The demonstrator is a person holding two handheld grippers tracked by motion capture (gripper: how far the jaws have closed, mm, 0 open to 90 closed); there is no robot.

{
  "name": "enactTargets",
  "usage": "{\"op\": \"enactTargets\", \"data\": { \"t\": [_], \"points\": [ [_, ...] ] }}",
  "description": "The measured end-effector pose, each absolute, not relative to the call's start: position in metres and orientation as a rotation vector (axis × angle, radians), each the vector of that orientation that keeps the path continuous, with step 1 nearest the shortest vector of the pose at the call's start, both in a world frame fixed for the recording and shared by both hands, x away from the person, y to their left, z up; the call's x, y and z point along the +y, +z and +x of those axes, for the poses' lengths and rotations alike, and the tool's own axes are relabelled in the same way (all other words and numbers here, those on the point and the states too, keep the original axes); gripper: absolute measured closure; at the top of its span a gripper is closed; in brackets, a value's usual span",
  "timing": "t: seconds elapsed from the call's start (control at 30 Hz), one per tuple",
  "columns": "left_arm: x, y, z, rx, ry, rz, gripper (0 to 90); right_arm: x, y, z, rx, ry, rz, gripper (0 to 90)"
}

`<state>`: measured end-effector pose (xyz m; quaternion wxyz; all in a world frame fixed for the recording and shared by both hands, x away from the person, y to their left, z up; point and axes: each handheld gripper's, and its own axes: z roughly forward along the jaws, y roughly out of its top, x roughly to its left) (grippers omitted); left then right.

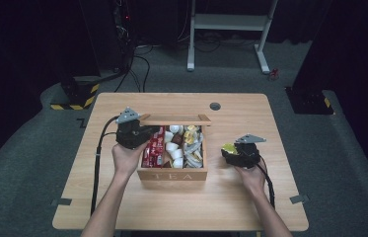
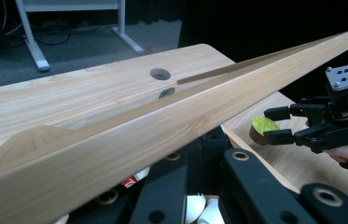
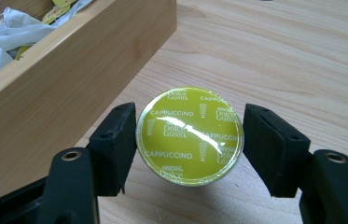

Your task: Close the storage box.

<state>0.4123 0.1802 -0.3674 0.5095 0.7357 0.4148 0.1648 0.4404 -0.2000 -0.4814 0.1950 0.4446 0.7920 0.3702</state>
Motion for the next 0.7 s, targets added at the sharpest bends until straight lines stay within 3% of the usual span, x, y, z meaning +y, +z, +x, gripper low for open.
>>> {"op": "enactTargets", "data": {
  "t": [0.7],
  "points": [
    [0.1801,-0.3677,0.4117,0.999,0.394,1.779,90.0,-0.2055,-0.4778,0.4397,2.207,1.099,1.271,35.2]
  ]
}}
